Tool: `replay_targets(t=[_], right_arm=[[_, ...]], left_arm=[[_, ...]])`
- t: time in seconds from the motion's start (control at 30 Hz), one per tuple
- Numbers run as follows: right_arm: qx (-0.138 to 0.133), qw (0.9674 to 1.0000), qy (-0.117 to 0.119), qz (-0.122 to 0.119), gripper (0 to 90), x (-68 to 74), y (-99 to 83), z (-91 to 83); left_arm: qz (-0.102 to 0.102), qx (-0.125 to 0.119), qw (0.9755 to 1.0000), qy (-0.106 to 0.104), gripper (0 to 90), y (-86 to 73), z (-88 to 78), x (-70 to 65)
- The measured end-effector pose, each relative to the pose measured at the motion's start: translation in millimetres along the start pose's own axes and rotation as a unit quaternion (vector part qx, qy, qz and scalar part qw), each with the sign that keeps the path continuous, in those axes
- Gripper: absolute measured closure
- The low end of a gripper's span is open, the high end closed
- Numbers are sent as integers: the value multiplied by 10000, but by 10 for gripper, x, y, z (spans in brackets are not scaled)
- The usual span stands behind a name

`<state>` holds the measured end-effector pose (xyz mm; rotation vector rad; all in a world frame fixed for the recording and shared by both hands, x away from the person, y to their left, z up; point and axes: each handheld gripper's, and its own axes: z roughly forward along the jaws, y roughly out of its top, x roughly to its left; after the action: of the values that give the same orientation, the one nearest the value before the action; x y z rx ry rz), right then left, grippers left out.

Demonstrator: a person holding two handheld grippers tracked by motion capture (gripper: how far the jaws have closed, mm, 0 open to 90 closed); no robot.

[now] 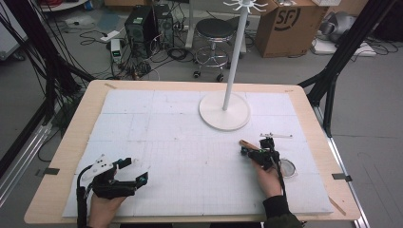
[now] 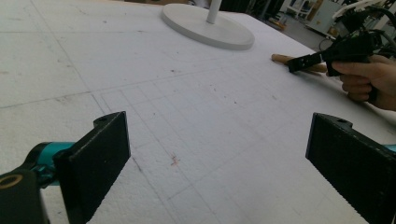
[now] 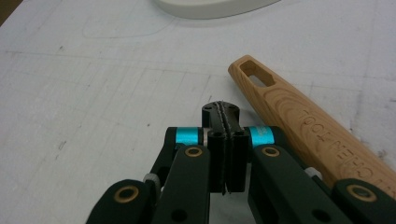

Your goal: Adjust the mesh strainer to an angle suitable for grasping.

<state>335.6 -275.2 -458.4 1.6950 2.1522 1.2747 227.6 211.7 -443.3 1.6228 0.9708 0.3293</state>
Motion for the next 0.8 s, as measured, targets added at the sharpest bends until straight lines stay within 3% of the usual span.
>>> replay_targets(t=[0.03,0.07,0.1,0.2,0.33,0.37,0.6,0.8], right_arm=[[-8,9999,34,-111,810,18,-7,-9],[-35,9995,249,-170,807,20,-13,-29],[-228,9983,444,-308,798,33,-28,-75],[-503,9921,1105,-324,701,78,-9,-215],[-567,9911,1158,-330,626,76,-4,-270],[-525,9918,1121,-322,557,50,-16,-260],[-431,9928,1081,-279,423,21,-51,-285],[-546,9931,1026,-171,310,-27,-62,-362]], left_arm=[[7,5,10000,-2,71,1,-1,2],[-23,-19,10000,-5,71,4,-2,1],[-23,-19,10000,-5,71,4,-2,1],[-27,-11,10000,-35,71,5,-1,5],[-20,-4,10000,-54,71,9,6,5],[-22,-15,10000,-49,71,10,5,-1],[-7,-5,10000,-73,71,14,11,-4],[3,-41,10000,-81,71,23,5,-4]])
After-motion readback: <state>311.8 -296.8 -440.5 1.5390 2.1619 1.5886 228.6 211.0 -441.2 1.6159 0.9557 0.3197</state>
